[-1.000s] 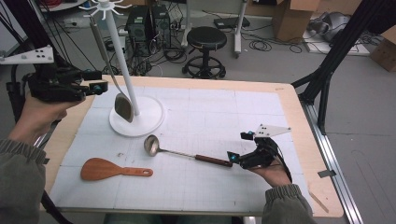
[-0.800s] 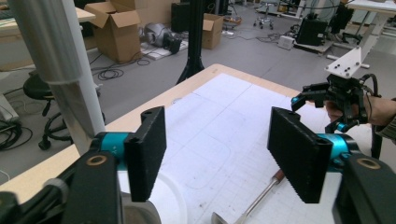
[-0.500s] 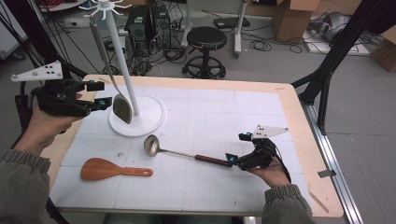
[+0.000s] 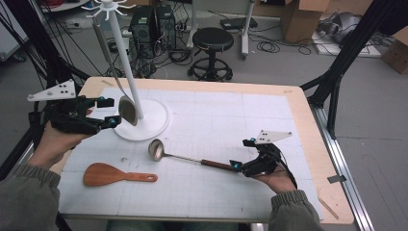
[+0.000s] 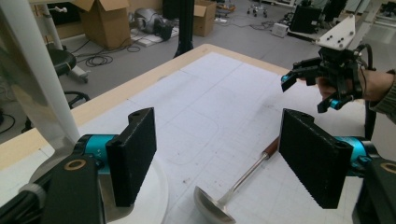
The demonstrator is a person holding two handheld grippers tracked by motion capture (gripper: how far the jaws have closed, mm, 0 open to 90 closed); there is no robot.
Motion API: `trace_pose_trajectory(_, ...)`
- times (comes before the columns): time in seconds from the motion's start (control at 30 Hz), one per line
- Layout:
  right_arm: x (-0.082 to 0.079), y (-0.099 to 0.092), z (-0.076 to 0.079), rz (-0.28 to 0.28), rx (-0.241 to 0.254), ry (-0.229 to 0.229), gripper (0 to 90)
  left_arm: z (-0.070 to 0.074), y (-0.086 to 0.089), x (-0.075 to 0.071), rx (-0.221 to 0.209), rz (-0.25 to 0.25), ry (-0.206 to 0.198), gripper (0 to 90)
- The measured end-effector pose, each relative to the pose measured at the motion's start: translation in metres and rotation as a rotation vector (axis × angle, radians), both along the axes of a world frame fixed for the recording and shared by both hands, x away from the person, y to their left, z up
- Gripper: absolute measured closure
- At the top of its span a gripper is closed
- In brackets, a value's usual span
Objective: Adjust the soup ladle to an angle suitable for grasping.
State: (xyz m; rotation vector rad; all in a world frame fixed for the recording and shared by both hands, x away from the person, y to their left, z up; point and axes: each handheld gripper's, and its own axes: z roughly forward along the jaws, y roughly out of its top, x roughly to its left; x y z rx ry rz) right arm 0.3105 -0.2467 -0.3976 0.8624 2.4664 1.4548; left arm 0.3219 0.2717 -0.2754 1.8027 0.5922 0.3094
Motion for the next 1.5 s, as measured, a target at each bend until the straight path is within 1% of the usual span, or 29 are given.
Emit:
trace_pose_trajectory(0.07, 0.000, 0.001, 0.000, 0.012, 0.000, 0.007, 10.6, -0.005, -0.002, -0.001, 0.003, 0.001, 0.006, 28.5)
trace_pose_trajectory(0.1, 0.000, 0.002, -0.001, 0.017, 0.003, 0.010, 16.2, -0.007, -0.002, -0.002, 0.000, -0.002, 0.005, 28.4)
trace_pose_trajectory(0.13, 0.001, 0.003, -0.001, 0.016, 0.001, 0.012, 17.7, -0.009, -0.003, -0.003, 0.000, -0.008, 0.005, 28.4)
trace_pose_trajectory(0.2, 0.001, 0.005, -0.002, 0.028, -0.008, 0.017, 15.3, -0.014, -0.005, -0.005, 0.000, -0.008, 0.004, 28.4)
trace_pose_trajectory(0.3, 0.003, 0.009, -0.004, 0.052, -0.024, 0.025, 15.3, -0.021, -0.007, -0.008, 0.005, -0.012, 0.006, 28.4)
trace_pose_trajectory(0.37, 0.005, 0.013, -0.007, 0.072, -0.043, 0.038, 15.4, -0.025, -0.008, -0.011, 0.004, -0.011, 0.005, 28.3)
trace_pose_trajectory(0.43, 0.008, 0.018, -0.010, 0.091, -0.064, 0.039, 16.6, -0.029, -0.009, -0.014, 0.006, -0.016, 0.003, 28.4)
trace_pose_trajectory(0.47, 0.010, 0.021, -0.012, 0.100, -0.078, 0.046, 17.8, -0.029, -0.009, -0.014, 0.011, -0.018, 0.002, 28.4)
trace_pose_trajectory(0.53, 0.013, 0.027, -0.015, 0.120, -0.099, 0.048, 23.3, -0.032, -0.010, -0.017, 0.003, -0.017, 0.001, 28.4)
trace_pose_trajectory(0.63, 0.016, 0.036, -0.019, 0.154, -0.125, 0.045, 27.9, -0.035, -0.010, -0.020, 0.005, -0.024, -0.007, 28.3)
trace_pose_trajectory(0.8, 0.020, 0.053, -0.027, 0.218, -0.171, 0.056, 39.8, -0.041, -0.011, -0.023, 0.013, -0.029, -0.008, 28.3)
trace_pose_trajectory(0.9, 0.021, 0.061, -0.031, 0.247, -0.213, 0.044, 46.7, -0.049, -0.012, -0.024, 0.012, -0.030, -0.001, 28.2)
trace_pose_trajectory(1.0, 0.023, 0.066, -0.034, 0.269, -0.240, 0.036, 55.2, -0.057, -0.014, -0.024, 0.029, -0.036, 0.004, 28.2)
trace_pose_trajectory(1.07, 0.024, 0.068, -0.036, 0.284, -0.249, 0.039, 58.3, -0.064, -0.017, -0.024, 0.049, -0.041, 0.009, 28.2)
trace_pose_trajectory(1.1, 0.025, 0.069, -0.037, 0.288, -0.259, 0.036, 59.5, -0.066, -0.018, -0.024, 0.055, -0.045, 0.012, 28.2)
trace_pose_trajectory(1.17, 0.025, 0.070, -0.038, 0.297, -0.277, 0.043, 62.6, -0.070, -0.021, -0.025, 0.066, -0.049, 0.016, 28.2)
trace_pose_trajectory(1.27, 0.026, 0.071, -0.040, 0.307, -0.306, 0.015, 68.9, -0.074, -0.025, -0.026, 0.085, -0.059, 0.018, 28.0)
trace_pose_trajectory(1.3, 0.027, 0.072, -0.040, 0.306, -0.309, 0.009, 70.0, -0.075, -0.027, -0.026, 0.087, -0.061, 0.020, 28.0)
trace_pose_trajectory(1.37, 0.028, 0.073, -0.042, 0.316, -0.310, 0.006, 71.4, -0.076, -0.028, -0.027, 0.079, -0.067, 0.019, 27.9)
trace_pose_trajectory(1.43, 0.030, 0.072, -0.041, 0.324, -0.308, 0.010, 72.0, -0.077, -0.028, -0.027, 0.074, -0.071, 0.020, 27.9)
trace_pose_trajectory(1.5, 0.030, 0.073, -0.041, 0.335, -0.315, -0.005, 72.8, -0.078, -0.028, -0.026, 0.074, -0.073, 0.023, 27.9)
